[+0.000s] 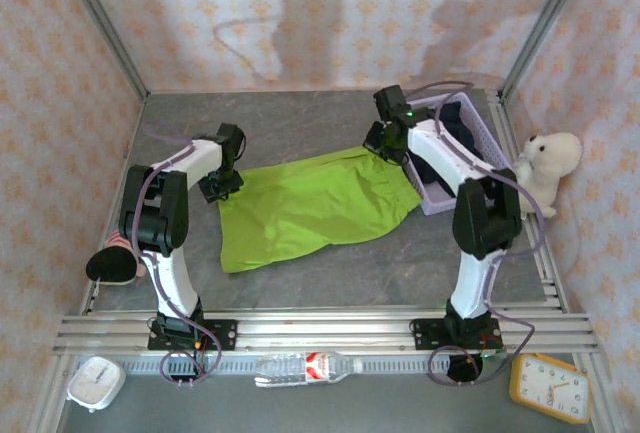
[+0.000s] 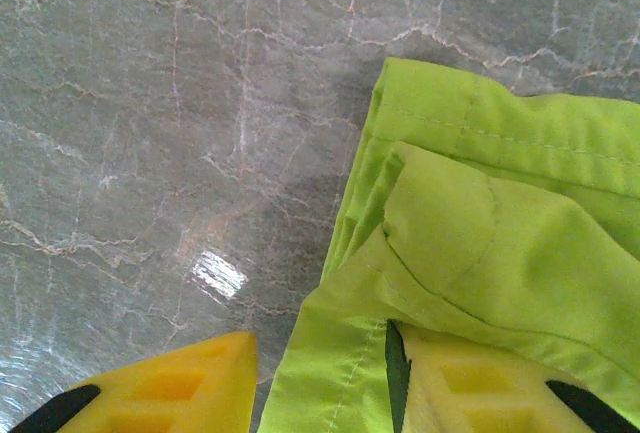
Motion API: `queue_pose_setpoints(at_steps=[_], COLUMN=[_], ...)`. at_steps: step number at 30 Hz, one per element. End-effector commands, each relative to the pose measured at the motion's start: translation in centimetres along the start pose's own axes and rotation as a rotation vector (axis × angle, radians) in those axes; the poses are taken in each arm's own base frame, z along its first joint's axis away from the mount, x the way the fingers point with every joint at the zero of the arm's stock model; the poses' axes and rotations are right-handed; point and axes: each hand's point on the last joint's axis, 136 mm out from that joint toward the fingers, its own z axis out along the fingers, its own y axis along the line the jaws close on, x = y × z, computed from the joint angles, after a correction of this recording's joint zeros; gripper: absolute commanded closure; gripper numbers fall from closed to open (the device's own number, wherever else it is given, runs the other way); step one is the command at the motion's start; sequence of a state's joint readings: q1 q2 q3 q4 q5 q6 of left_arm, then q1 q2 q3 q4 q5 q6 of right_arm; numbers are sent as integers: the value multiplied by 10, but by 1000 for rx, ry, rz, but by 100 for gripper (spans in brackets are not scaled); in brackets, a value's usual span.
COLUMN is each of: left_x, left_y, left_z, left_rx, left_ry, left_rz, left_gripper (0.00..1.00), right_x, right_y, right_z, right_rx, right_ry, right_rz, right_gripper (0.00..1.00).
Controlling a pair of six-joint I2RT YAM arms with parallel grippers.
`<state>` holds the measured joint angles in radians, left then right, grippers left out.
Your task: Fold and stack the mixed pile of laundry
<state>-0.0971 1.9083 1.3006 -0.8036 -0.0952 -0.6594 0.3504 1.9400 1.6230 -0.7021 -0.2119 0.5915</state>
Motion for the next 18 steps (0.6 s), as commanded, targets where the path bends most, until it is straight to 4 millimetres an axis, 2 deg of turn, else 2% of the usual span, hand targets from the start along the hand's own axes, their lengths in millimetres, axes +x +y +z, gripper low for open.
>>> queue_pose_setpoints(at_steps=[1, 2, 3, 6, 8, 10, 13, 16, 18], left_x=[0, 0, 0, -4, -5, -3, 11, 36, 56], left_y=[14, 15, 15, 17, 16, 10, -6, -29, -46], left_z=[-1, -1, -2, -15, -31, -48, -76, -97, -101], left_rx=[-58, -59, -59, -43, 0, 72, 207, 306, 363], left_ry=[-5, -4, -6, -26, -37, -38, -41, -36, -14], left_rz=[12, 14, 17, 18, 24, 28, 45, 74, 76], left_gripper=[61, 60, 60, 54, 45, 37, 29, 25, 24], right_x=[-6, -8, -10, -15, -11, 0, 23, 47, 61], right_y=[-13, -8, -3, 6, 7, 4, -1, 2, 8], right_z=[43, 45, 42, 17, -5, -23, -37, -35, -25], right_rx=[51, 35, 19, -11, -21, -23, -30, -54, -81], right_ry=[23, 23, 17, -20, -37, -44, -27, 15, 49], right_rz=[-8, -24, -39, -82, -115, -150, -181, -180, -179], right_gripper=[69, 59, 55, 46, 43, 42, 42, 45, 49])
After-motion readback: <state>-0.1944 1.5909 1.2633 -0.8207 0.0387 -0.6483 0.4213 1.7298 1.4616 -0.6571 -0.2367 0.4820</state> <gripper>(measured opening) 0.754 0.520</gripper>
